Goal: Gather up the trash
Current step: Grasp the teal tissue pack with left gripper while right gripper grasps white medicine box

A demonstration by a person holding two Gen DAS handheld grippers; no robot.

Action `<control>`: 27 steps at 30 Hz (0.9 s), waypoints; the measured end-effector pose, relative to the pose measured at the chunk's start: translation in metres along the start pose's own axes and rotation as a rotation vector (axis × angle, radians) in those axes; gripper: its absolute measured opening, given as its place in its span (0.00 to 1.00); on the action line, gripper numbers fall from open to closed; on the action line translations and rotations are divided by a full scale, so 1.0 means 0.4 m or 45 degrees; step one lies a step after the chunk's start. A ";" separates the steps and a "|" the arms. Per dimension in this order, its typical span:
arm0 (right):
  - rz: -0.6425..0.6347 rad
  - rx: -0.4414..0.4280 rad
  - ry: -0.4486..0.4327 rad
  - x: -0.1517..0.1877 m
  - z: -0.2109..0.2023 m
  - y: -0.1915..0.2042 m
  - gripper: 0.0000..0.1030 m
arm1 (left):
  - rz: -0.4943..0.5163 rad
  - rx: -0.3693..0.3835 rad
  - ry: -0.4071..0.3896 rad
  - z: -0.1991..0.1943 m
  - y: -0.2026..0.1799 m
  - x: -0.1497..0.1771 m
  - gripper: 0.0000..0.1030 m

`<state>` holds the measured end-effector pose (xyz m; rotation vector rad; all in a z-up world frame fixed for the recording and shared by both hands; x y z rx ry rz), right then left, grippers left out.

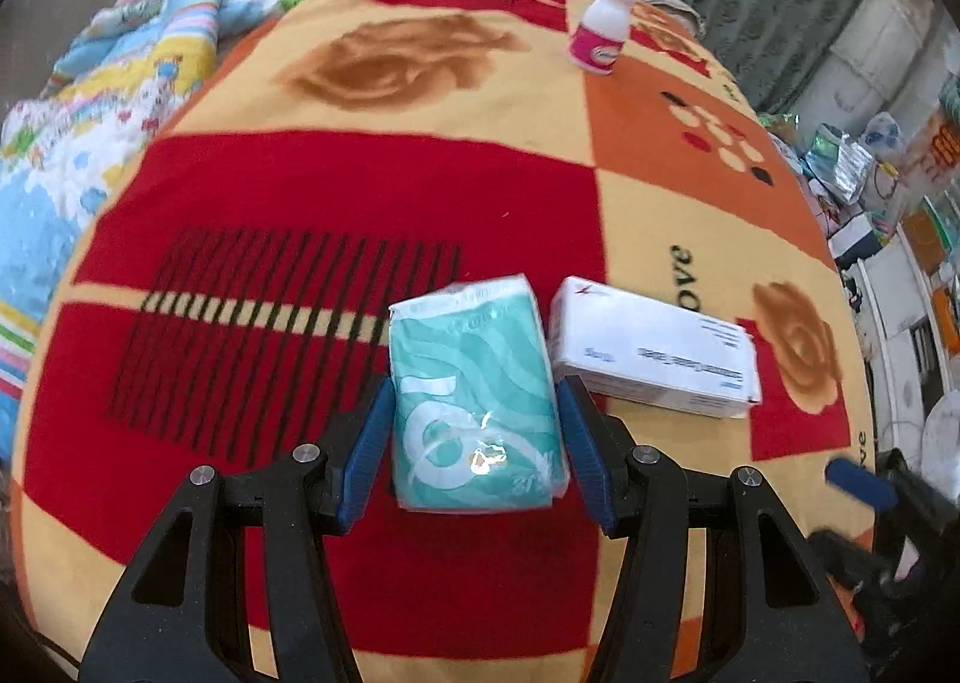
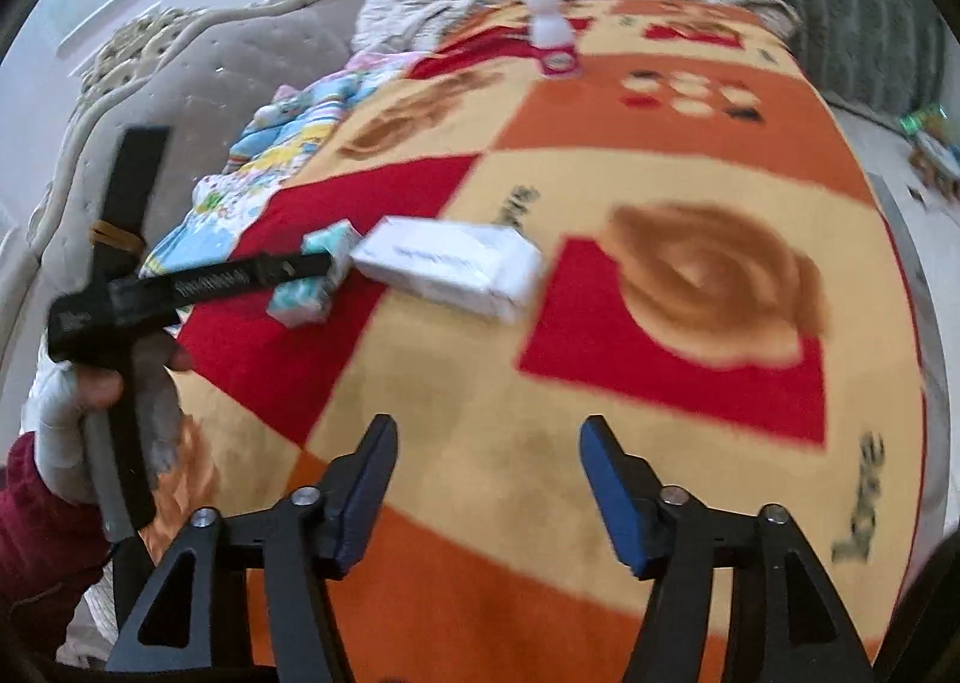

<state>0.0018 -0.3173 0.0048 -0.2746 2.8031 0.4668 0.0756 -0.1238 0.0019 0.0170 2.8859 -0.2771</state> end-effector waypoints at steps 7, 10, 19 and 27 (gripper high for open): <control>-0.040 0.051 -0.013 -0.163 0.045 0.003 0.61 | -0.001 0.039 0.027 0.009 0.041 0.005 0.28; -0.022 0.128 -0.040 -0.242 0.064 -0.019 0.61 | 0.000 0.087 0.040 -0.012 0.062 0.017 0.26; -0.073 0.295 0.167 -0.283 0.151 -0.066 0.62 | 0.064 0.121 0.014 -0.066 0.072 0.038 0.25; -0.179 0.081 0.154 -0.167 0.097 0.072 0.62 | 0.061 0.105 -0.008 -0.095 0.093 0.058 0.25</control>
Point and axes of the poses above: each gripper's, at about its wrist camera, not at the fingertips, and z roughly the way its jaws point, y to its left, x to its underside, the point moved 6 cm from there along z, roughly the way its jaws point, and after that the axes turned 13 degrees about y, right-handed, at the moved point
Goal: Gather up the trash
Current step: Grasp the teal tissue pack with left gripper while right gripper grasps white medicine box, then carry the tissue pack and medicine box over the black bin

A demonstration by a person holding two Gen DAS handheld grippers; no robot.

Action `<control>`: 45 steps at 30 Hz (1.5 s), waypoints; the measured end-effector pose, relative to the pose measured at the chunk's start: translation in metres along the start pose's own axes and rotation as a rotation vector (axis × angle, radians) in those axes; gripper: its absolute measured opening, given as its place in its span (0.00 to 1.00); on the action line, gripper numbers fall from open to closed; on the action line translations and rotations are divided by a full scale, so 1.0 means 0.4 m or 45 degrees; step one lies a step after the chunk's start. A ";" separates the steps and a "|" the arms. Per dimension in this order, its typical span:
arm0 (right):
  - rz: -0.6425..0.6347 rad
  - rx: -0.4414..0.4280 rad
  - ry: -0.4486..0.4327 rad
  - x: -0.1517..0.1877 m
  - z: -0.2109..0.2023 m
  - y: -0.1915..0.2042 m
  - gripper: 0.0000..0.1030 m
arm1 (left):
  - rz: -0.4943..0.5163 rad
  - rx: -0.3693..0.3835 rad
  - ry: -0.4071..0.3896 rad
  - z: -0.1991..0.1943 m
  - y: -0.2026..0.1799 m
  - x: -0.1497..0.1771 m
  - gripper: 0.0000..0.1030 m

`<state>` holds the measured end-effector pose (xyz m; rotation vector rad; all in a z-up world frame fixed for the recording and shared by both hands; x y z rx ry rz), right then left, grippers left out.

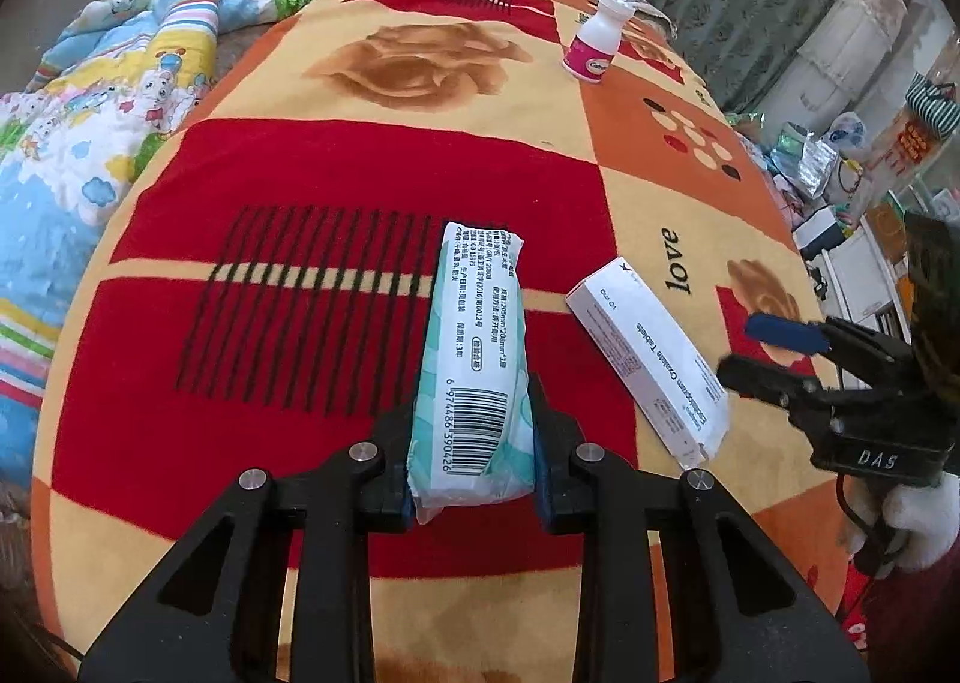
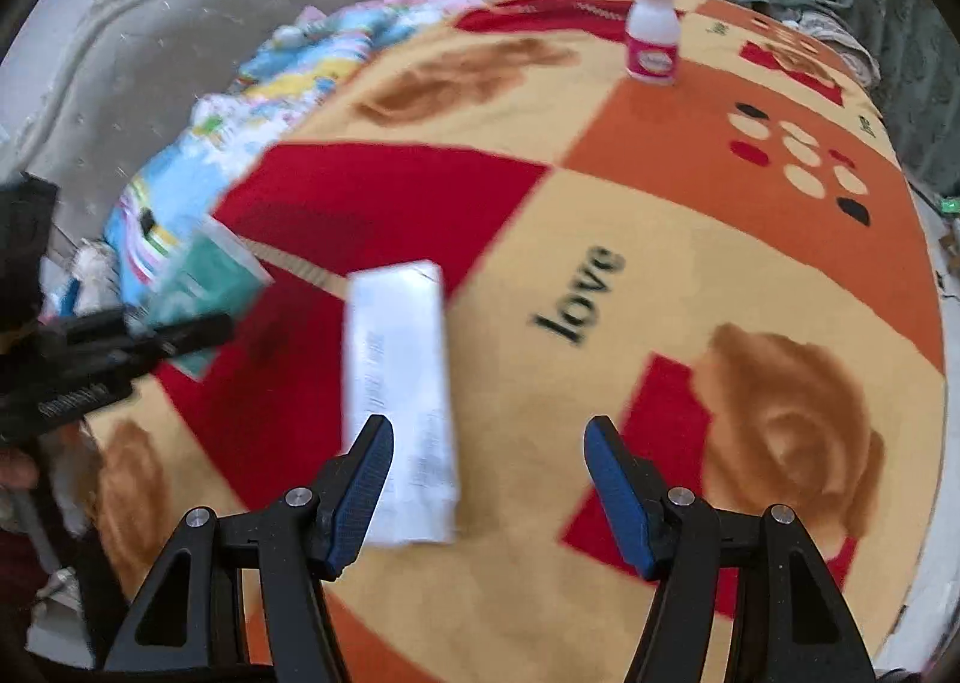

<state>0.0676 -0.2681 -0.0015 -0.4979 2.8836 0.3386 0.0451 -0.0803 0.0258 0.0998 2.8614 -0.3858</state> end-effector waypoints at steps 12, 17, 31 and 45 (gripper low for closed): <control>-0.057 0.063 -0.042 -0.025 0.097 0.102 0.40 | 0.013 0.047 -0.015 -0.024 -0.034 0.038 0.25; -0.057 0.067 -0.125 0.036 0.012 0.090 0.40 | 0.043 0.077 -0.016 -0.015 -0.090 0.061 0.25; 0.187 0.065 -0.209 0.283 -0.113 -0.026 0.40 | 0.266 0.068 -0.018 0.020 -0.326 0.161 0.25; 0.372 0.103 -0.262 0.433 -0.197 -0.141 0.40 | 0.440 0.100 -0.008 0.042 -0.531 0.216 0.25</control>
Point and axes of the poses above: each gripper's, at about its wrist camera, not at the fingertips, and z roughly the way its jaws point, y to its left, x to its underside, the point moved 6 cm from there along z, roughly the way its jaws point, and after that the axes turned 13 degrees about y, right-handed, at the moved point
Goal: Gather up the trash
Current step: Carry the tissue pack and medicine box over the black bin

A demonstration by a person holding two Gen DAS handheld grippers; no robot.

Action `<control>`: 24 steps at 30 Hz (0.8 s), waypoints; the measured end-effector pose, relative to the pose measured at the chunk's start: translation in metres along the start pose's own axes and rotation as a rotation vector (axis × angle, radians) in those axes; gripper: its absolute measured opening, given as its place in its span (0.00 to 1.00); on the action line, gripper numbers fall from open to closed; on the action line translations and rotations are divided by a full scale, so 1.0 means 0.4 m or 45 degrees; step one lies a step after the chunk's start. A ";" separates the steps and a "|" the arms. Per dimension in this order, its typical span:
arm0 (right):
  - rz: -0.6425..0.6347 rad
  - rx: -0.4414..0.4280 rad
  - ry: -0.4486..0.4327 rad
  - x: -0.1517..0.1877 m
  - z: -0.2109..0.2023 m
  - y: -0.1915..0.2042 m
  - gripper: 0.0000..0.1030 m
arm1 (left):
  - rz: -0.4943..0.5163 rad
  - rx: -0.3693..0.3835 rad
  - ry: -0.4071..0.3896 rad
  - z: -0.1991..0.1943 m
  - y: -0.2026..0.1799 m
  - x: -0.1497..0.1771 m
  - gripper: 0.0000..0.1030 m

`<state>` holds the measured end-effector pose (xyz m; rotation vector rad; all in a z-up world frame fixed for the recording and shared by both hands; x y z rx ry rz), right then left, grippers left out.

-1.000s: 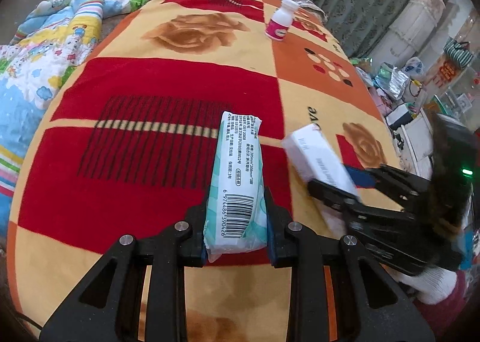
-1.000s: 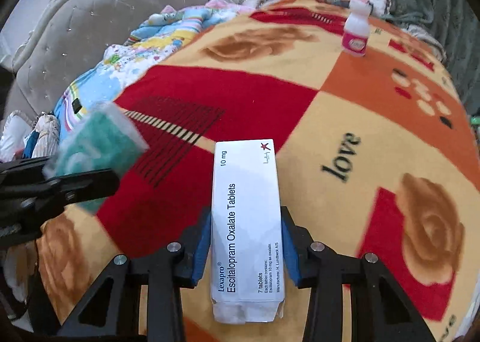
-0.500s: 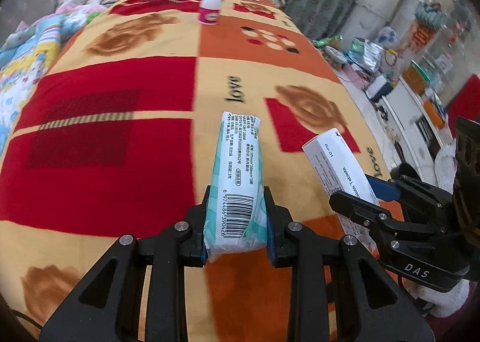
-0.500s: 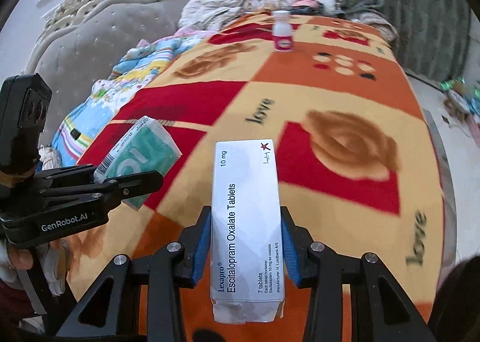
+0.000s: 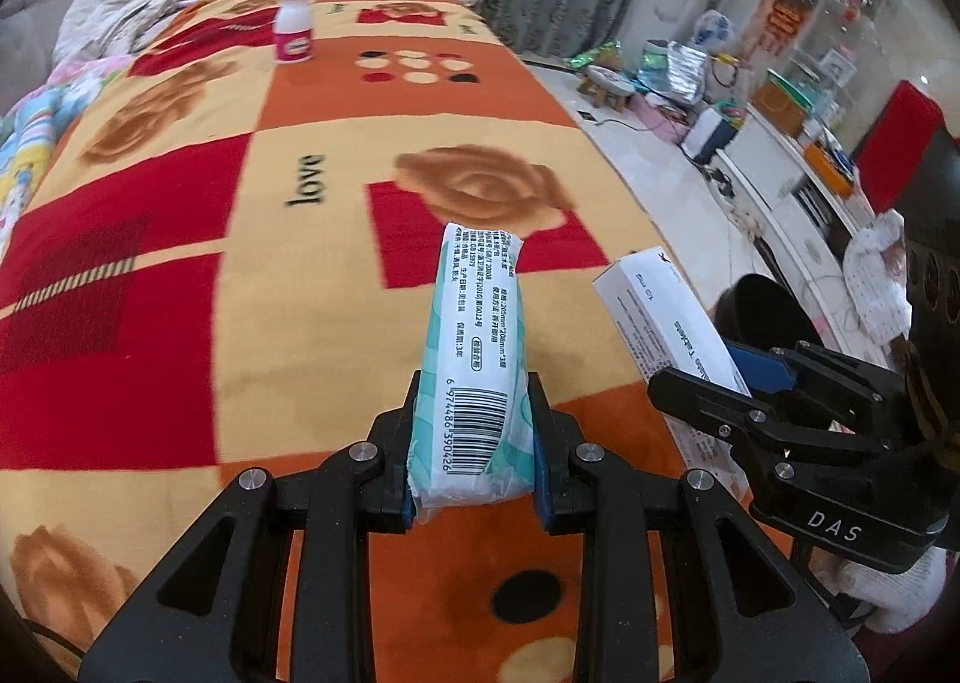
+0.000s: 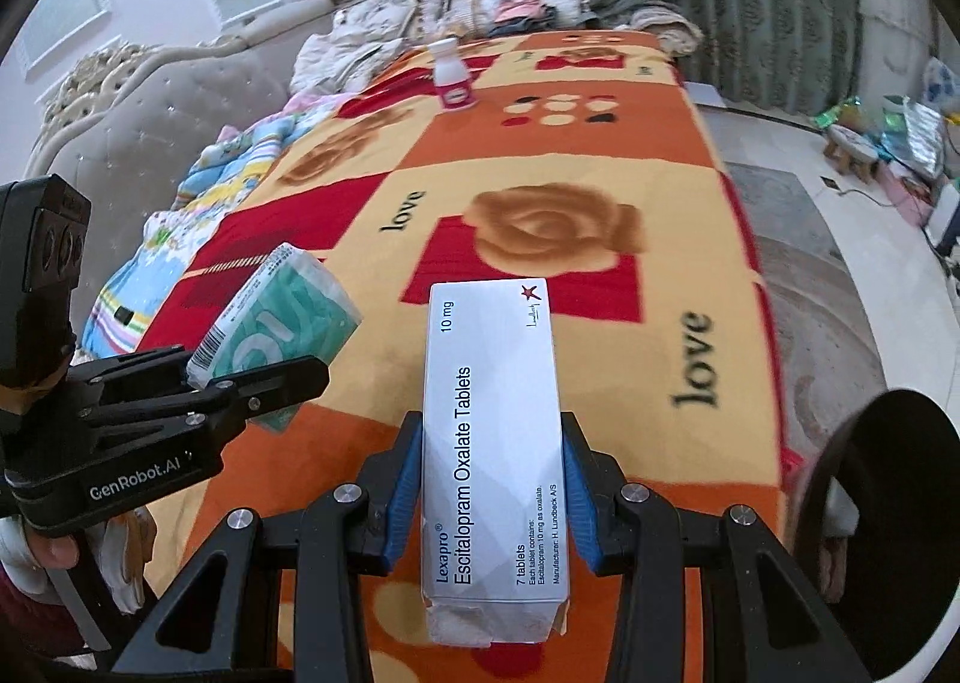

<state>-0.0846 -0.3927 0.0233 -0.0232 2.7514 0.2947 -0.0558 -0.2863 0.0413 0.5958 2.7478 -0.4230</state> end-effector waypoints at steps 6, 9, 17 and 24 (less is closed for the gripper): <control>0.063 0.019 -0.020 0.027 -0.033 -0.063 0.40 | 0.055 0.023 0.017 0.017 -0.071 -0.003 0.25; 0.089 0.026 -0.027 0.037 -0.045 -0.086 0.40 | 0.083 0.033 0.025 0.026 -0.105 -0.005 0.25; 0.146 0.045 -0.038 0.067 -0.070 -0.149 0.40 | 0.138 0.069 0.045 0.049 -0.179 -0.012 0.25; 0.202 0.067 -0.048 0.095 -0.094 -0.211 0.40 | 0.191 0.085 0.057 0.068 -0.247 -0.022 0.25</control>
Point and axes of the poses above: each gripper's, at about its wrist camera, not at the fingertips, and z roughly the way its jaws point, y to its left, x to its underside, the point moved 6 cm from there along z, roughly the way its jaws point, and after that the axes turned 13 degrees about y, right-handed, at the moved point
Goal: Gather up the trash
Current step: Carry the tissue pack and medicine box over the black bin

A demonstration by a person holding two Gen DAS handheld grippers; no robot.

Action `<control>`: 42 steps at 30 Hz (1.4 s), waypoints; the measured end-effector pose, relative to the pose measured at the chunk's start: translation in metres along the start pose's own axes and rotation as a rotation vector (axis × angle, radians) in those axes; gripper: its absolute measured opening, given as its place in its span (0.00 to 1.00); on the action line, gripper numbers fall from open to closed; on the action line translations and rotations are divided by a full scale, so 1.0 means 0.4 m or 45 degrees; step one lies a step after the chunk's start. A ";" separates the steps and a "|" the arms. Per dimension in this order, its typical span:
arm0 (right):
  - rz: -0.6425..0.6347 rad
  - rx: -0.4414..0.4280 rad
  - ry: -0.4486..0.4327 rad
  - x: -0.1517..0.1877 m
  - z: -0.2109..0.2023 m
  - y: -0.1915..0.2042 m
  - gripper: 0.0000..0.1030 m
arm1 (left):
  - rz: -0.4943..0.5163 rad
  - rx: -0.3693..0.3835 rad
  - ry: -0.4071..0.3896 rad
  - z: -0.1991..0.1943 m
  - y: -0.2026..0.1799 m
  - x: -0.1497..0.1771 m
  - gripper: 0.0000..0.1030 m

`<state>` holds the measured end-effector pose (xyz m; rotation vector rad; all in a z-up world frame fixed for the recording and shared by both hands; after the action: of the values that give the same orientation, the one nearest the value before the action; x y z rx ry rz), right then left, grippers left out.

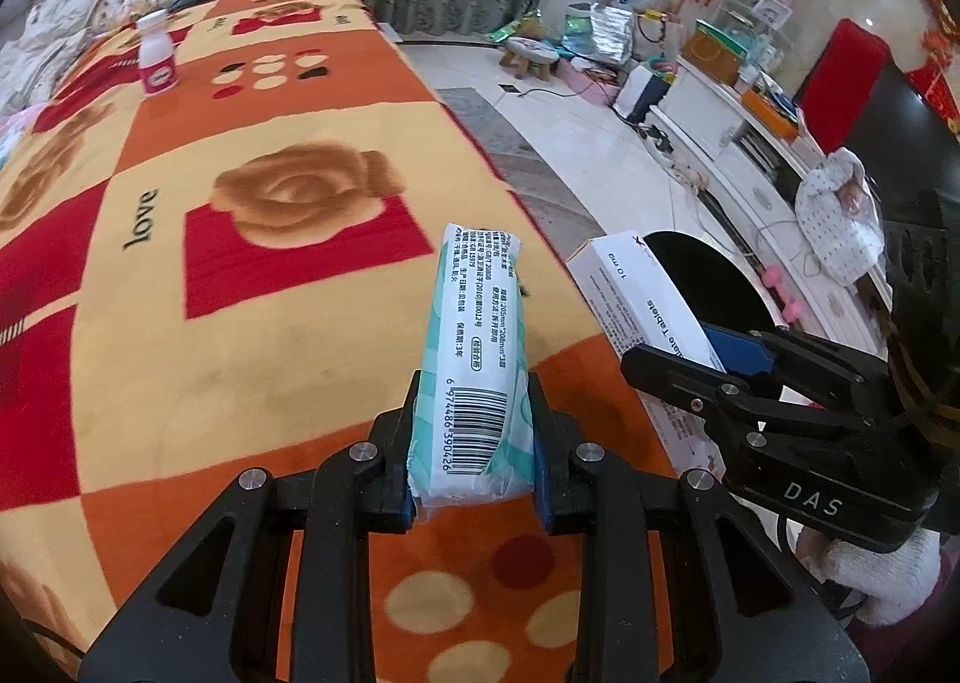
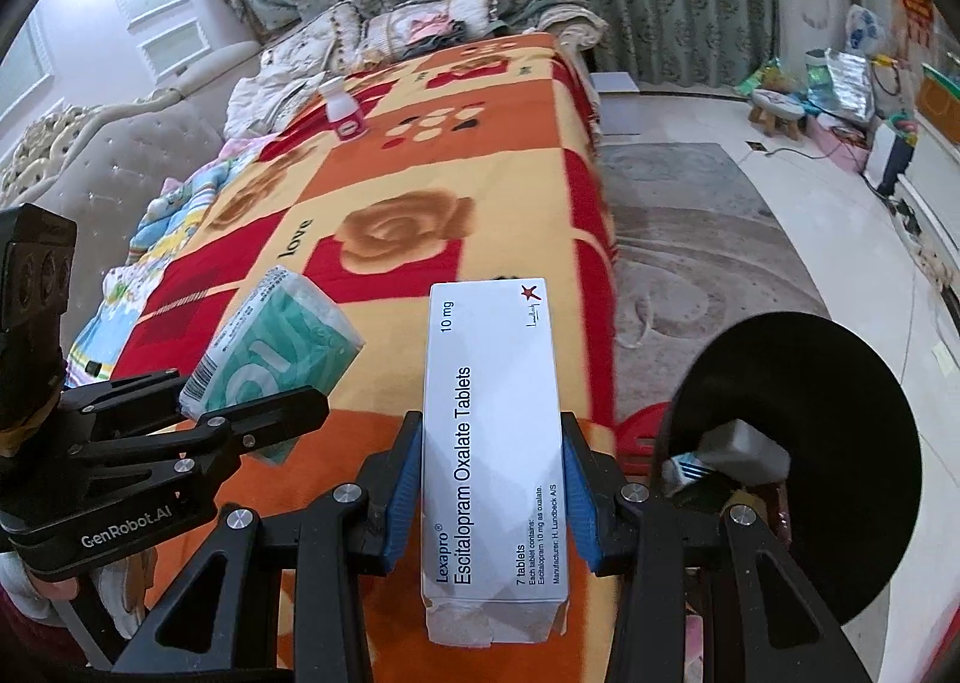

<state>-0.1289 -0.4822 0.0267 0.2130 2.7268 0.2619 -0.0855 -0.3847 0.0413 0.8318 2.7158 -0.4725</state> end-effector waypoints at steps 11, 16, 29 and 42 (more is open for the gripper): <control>0.112 0.033 -0.008 0.033 -0.027 -0.123 0.40 | 0.090 0.004 0.031 0.049 -0.090 -0.034 0.25; 0.158 0.048 -0.011 0.049 -0.040 -0.175 0.40 | 0.126 0.009 0.044 0.069 -0.128 -0.044 0.25; 0.253 0.076 -0.020 0.080 -0.064 -0.271 0.40 | 0.189 0.056 0.066 0.108 -0.209 -0.073 0.25; 0.319 0.097 -0.016 0.094 -0.066 -0.335 0.40 | 0.212 0.098 0.088 0.145 -0.264 -0.099 0.25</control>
<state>-0.1885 -0.6095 0.0086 0.5771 2.6982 0.2250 -0.1060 -0.5087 0.0259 1.1039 2.6748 -0.5238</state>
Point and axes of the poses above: each gripper's, at about its wrist camera, not at the fingertips, and z roughly the way its jaws point, y to its left, x to its underside, the point moved 6 cm from there along z, roughly the way its jaws point, and after that the axes turned 13 degrees about y, right-handed, at the moved point
